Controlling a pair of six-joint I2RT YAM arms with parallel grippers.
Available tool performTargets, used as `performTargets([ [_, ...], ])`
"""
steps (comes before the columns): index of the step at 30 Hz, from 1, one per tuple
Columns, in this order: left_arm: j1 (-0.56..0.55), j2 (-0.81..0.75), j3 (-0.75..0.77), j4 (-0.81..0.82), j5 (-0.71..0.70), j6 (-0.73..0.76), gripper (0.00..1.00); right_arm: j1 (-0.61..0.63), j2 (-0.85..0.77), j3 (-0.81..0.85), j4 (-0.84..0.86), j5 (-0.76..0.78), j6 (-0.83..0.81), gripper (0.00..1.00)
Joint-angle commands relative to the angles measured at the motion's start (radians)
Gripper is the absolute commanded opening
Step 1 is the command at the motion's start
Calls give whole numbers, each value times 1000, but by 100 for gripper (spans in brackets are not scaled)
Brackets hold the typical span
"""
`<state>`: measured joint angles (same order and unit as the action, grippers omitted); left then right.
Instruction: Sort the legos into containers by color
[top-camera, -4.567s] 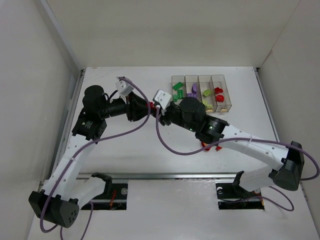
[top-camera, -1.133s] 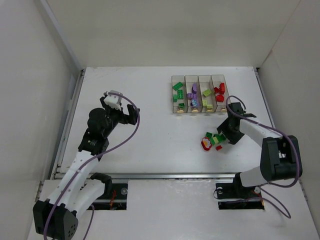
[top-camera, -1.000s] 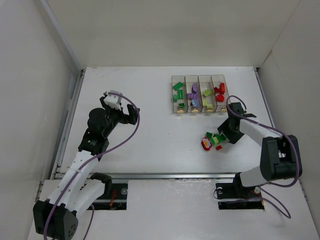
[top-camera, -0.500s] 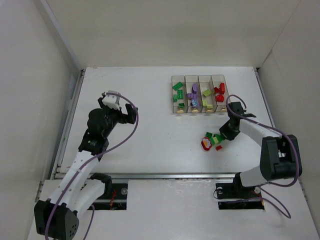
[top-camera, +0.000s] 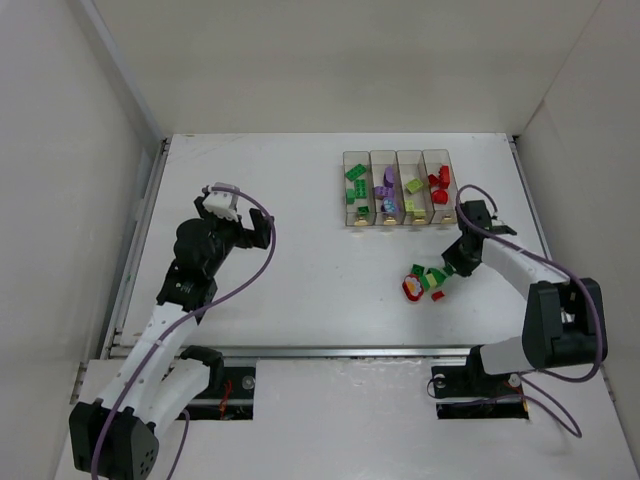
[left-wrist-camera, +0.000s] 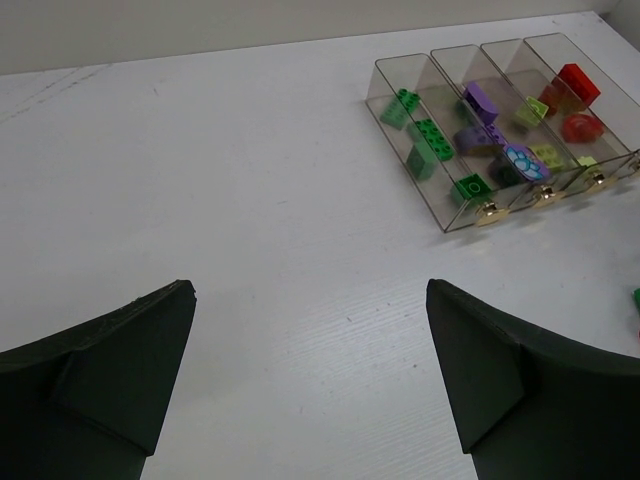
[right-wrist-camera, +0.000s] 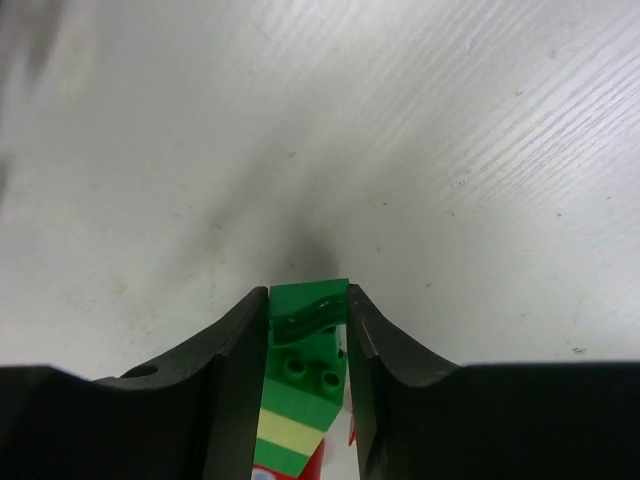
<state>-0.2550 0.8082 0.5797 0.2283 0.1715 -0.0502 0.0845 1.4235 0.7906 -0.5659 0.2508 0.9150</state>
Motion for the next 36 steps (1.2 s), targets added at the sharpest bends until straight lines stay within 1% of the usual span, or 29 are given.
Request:
performTargets([
  [1,3,-12,-7,63,-6,6,100,-5,-87,110,-34,85,-5,6],
  [3,3,-3,-7,63,-6,6,100,23,-116,191,-34,146,-45,2],
  [5,3,-3,-7,63,-6,15,100,58,-136,243,-34,192,-99,0],
  [6,3,8,-7,63,-6,15,100,98,-146,268,-25,227,-116,0],
  [10,13,46,17,31,-6,35,100,176,-85,408,35,258,-212,0],
  [11,13,55,26,31,-6,35,100,176,-31,438,20,258,-223,0],
  [13,13,75,60,6,3,44,100,176,23,496,-43,268,-212,0],
  [14,13,89,71,-6,3,44,100,176,56,531,-122,268,-193,0],
  [15,13,89,80,-6,17,44,100,176,57,532,-156,268,-139,5],
  [16,13,98,89,-6,17,56,100,144,57,512,-179,259,-116,31],
  [17,13,98,89,-6,17,56,100,124,26,433,-189,258,-93,46],
  [18,13,98,89,-6,17,56,100,98,-42,380,-174,245,-56,58],
  [19,13,98,89,-6,17,56,100,66,-82,327,-149,199,-56,72],
  [20,13,98,89,3,8,56,100,-4,-139,233,-103,161,-56,78],
  [22,13,98,80,12,8,56,100,-83,-152,179,-91,67,-118,80],
  [23,13,98,80,13,20,56,100,-118,-138,168,-106,-15,-145,82],
  [24,13,98,80,22,20,56,100,-176,-118,158,-106,-59,-183,82],
  [25,13,88,80,22,20,56,100,-189,-62,157,-120,-94,-268,82],
  [26,13,79,71,22,20,56,100,-189,-26,168,-132,-111,-301,82],
  [27,13,63,71,31,20,67,100,-189,10,179,-149,-111,-327,82],
  [28,13,54,71,31,11,67,100,-189,75,199,-176,-111,-344,80],
  [29,13,54,59,31,-4,78,100,-189,98,199,-177,-111,-376,75],
  [31,13,17,33,45,-16,78,100,-189,114,208,-167,-111,-398,70],
  [36,13,-15,0,45,-26,78,100,-189,126,196,-167,-79,-511,68],
])
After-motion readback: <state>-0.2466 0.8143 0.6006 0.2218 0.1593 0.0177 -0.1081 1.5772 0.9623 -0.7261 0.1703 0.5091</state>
